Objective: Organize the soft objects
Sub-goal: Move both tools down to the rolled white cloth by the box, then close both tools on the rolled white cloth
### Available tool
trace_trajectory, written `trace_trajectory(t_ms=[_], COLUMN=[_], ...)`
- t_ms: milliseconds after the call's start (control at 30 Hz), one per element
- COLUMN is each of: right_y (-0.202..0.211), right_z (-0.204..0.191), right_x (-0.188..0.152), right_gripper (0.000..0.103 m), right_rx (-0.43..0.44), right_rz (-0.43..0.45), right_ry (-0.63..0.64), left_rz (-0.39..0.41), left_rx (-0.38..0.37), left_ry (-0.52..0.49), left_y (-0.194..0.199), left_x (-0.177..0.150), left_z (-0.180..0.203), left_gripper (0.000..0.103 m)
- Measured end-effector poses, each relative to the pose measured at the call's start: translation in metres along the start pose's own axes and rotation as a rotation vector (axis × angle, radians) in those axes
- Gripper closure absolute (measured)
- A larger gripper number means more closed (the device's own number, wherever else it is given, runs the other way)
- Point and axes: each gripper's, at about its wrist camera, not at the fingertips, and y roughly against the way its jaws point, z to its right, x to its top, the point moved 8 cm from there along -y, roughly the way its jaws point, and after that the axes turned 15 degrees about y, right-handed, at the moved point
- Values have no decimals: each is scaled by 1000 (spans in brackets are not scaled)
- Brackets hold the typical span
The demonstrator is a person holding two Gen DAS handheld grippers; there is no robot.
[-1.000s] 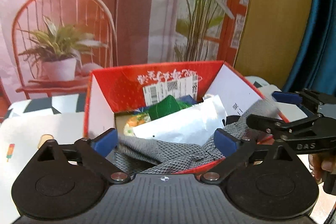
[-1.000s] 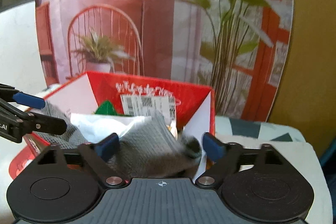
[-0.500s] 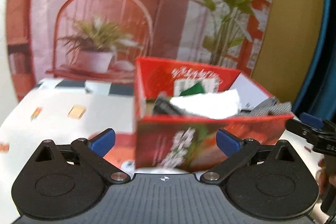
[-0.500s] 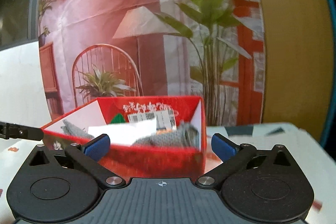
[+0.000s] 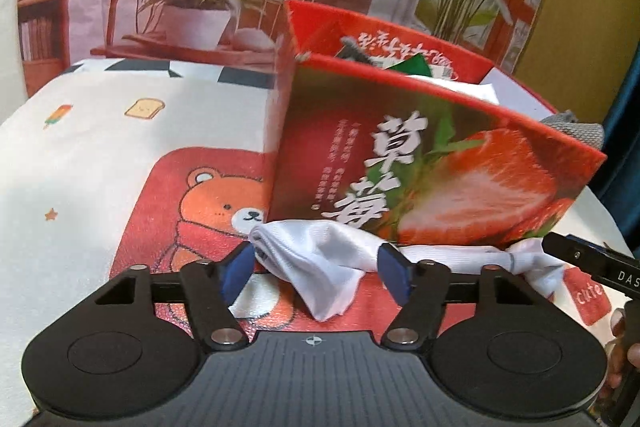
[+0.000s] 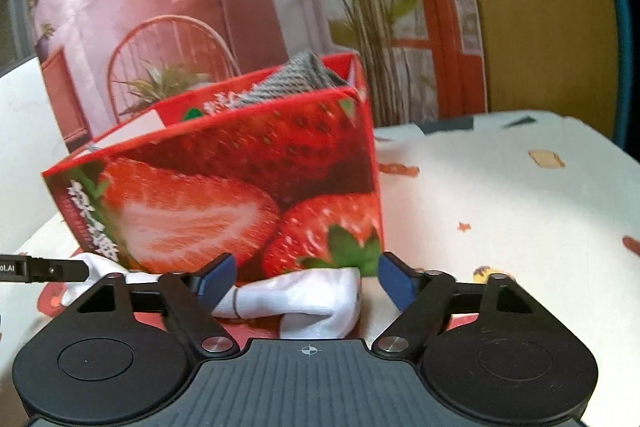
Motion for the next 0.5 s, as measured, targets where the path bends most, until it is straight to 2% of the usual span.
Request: trace_trajectory(t_ms=[67, 133, 433, 500], right_y=[-7, -11, -19, -19], right_z=[3, 4, 5, 5], right_x=[-5, -9, -16, -16], right_gripper=[40, 48, 53, 54], right_rx=[-7, -7, 18, 21], right_rz=[-27, -46, -85, -86], right_ry=[-19, -34, -54, -54], left_rz=[-3, -7, 31, 40], left_rx=[3, 2, -1, 0], left_ry=[15, 32, -21, -15], left_y=[-6, -12, -13, -13], left_x=[0, -1, -9, -10], left_z=[-4, -7, -4, -5], left_gripper=[51, 53, 55, 59])
